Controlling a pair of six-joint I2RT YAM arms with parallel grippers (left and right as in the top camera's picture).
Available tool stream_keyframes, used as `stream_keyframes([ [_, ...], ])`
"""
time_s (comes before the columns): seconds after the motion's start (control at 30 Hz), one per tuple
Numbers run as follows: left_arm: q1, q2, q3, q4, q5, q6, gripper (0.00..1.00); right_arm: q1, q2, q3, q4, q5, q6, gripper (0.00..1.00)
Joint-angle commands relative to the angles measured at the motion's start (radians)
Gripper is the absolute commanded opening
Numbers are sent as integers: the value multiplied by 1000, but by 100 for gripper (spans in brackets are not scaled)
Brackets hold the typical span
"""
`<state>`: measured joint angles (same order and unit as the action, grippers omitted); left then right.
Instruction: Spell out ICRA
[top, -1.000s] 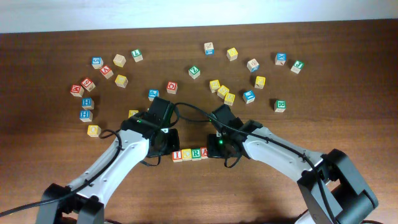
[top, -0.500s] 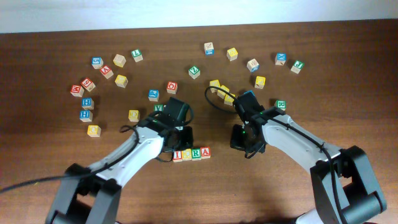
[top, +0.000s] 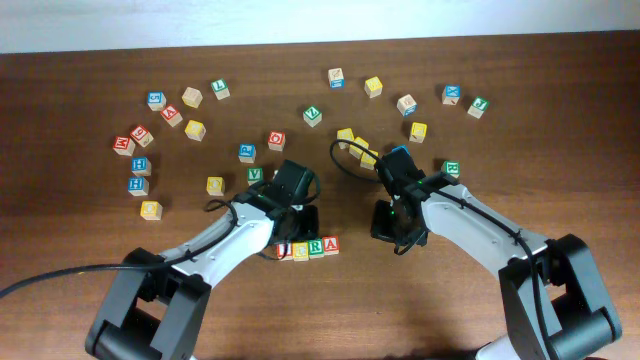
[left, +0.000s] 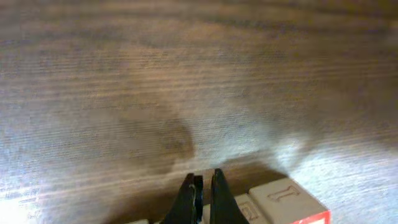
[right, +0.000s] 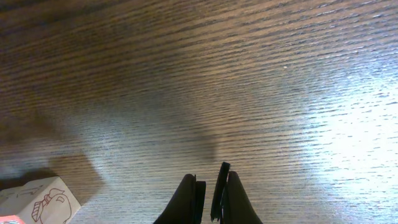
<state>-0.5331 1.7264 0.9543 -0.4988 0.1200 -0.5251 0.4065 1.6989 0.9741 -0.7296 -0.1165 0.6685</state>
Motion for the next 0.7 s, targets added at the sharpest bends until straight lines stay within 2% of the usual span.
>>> stream_keyframes([
  [0.0,-1,9,10,21,15,-13,0,-1,-17,-10,0,17,-10,4],
  [0.3,-2,9,10,95,144,-13,0,-1,-11,-10,3,16,-10,4],
  [0.67,-30,9,10,86,185,-12,0,-1,-8,-10,3,17,-10,4],
])
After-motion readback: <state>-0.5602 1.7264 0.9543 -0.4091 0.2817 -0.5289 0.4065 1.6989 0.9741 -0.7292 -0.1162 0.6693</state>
